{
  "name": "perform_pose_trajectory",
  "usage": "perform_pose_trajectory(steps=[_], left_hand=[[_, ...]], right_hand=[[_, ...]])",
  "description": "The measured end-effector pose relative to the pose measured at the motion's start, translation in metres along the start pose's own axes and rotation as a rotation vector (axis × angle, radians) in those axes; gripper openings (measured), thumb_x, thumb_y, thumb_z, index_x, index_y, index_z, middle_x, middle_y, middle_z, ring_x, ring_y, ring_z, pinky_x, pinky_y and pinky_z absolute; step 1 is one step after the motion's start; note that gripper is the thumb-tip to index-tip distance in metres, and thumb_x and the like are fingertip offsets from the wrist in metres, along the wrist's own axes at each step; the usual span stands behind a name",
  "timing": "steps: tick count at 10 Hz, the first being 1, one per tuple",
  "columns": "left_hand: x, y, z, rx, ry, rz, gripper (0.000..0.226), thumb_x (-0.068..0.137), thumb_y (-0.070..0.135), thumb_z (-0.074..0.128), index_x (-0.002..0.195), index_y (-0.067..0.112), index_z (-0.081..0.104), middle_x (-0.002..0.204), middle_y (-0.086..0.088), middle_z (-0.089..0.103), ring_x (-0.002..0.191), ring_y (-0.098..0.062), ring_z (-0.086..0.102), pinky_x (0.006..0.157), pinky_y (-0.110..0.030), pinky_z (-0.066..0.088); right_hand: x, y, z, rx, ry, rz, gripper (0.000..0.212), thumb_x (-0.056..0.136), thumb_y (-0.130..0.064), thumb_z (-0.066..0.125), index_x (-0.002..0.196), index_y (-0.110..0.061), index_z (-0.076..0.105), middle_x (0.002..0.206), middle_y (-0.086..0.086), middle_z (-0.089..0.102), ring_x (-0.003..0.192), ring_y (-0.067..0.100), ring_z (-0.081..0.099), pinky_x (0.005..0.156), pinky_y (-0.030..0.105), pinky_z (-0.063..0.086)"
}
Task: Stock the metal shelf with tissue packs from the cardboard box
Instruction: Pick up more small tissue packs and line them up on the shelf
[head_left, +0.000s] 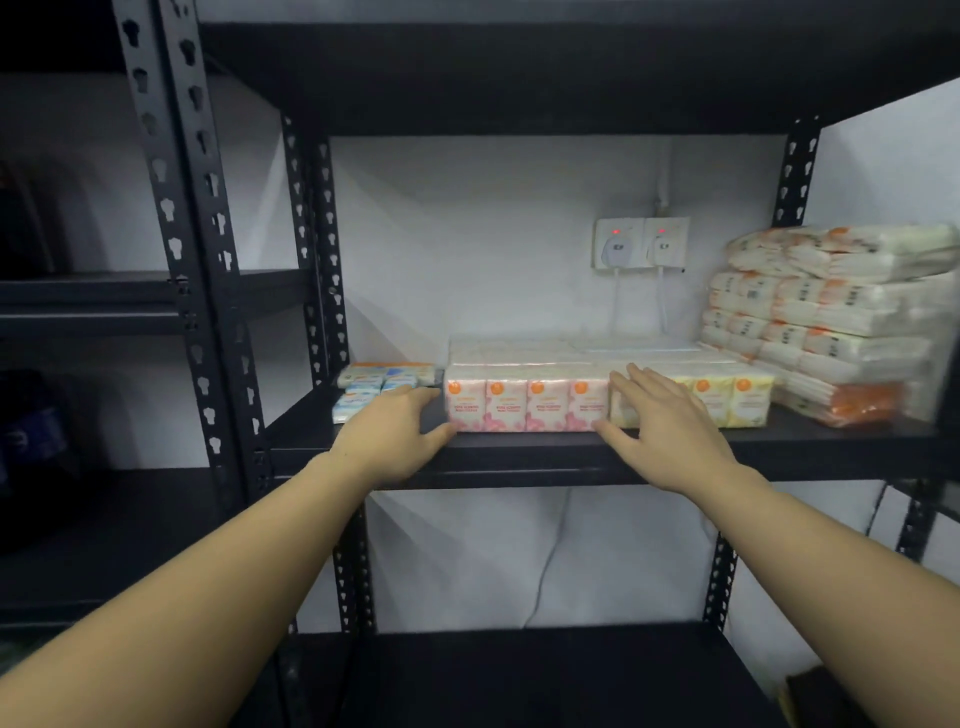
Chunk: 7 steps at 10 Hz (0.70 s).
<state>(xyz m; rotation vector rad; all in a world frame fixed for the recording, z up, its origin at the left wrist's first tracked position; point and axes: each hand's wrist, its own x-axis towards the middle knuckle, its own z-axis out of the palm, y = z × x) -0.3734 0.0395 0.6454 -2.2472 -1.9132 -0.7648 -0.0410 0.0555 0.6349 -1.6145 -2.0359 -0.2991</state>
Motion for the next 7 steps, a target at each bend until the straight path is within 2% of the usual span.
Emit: perform_pose_trajectory(steps=[2, 4, 5, 6, 7], left_hand=[[0.006, 0.03, -0.012, 0.051, -0.054, -0.029, 0.067, 0.094, 0.061, 0.058, 0.152, 0.03, 0.045, 0.154, 0.002, 0.051, 0.135, -0.024, 0.053, 0.111, -0.043, 0.046], [0.014, 0.045, -0.034, 0.124, -0.08, -0.057, 0.069, 0.095, 0.065, 0.053, 0.152, 0.027, 0.045, 0.149, -0.002, 0.055, 0.13, -0.027, 0.056, 0.109, -0.05, 0.048], [0.013, 0.052, -0.042, 0.177, -0.08, -0.047, 0.074, 0.098, 0.064, 0.05, 0.159, 0.026, 0.034, 0.159, -0.003, 0.045, 0.141, -0.029, 0.047, 0.114, -0.056, 0.041], [0.015, 0.057, -0.05, 0.172, -0.056, -0.036, 0.082, 0.096, 0.068, 0.049, 0.163, 0.026, 0.025, 0.167, 0.0, 0.033, 0.149, -0.028, 0.039, 0.117, -0.055, 0.039], [0.006, 0.06, -0.046, 0.15, -0.011, -0.02, 0.081, 0.097, 0.067, 0.048, 0.163, 0.027, 0.025, 0.168, 0.001, 0.032, 0.15, -0.027, 0.038, 0.119, -0.053, 0.037]], right_hand=[[0.011, 0.027, -0.028, -0.011, -0.083, 0.032, 0.079, 0.099, -0.065, 0.045, 0.164, -0.026, 0.022, 0.171, 0.001, 0.019, 0.157, 0.023, 0.018, 0.126, 0.046, 0.018], [0.022, 0.03, -0.05, -0.043, -0.181, 0.035, 0.083, 0.097, -0.071, 0.039, 0.164, -0.025, 0.021, 0.171, 0.003, 0.017, 0.157, 0.025, 0.019, 0.125, 0.048, 0.024], [0.023, 0.024, -0.061, -0.043, -0.199, 0.007, 0.084, 0.097, -0.074, 0.037, 0.164, -0.026, 0.021, 0.172, 0.002, 0.016, 0.157, 0.025, 0.02, 0.125, 0.048, 0.024], [0.024, 0.02, -0.071, -0.01, -0.168, -0.018, 0.082, 0.097, -0.072, 0.04, 0.164, -0.026, 0.023, 0.171, 0.0, 0.018, 0.157, 0.022, 0.018, 0.125, 0.045, 0.023], [0.015, 0.015, -0.071, 0.028, -0.124, -0.027, 0.083, 0.097, -0.072, 0.041, 0.163, -0.026, 0.023, 0.171, -0.001, 0.019, 0.157, 0.02, 0.019, 0.126, 0.044, 0.021]])
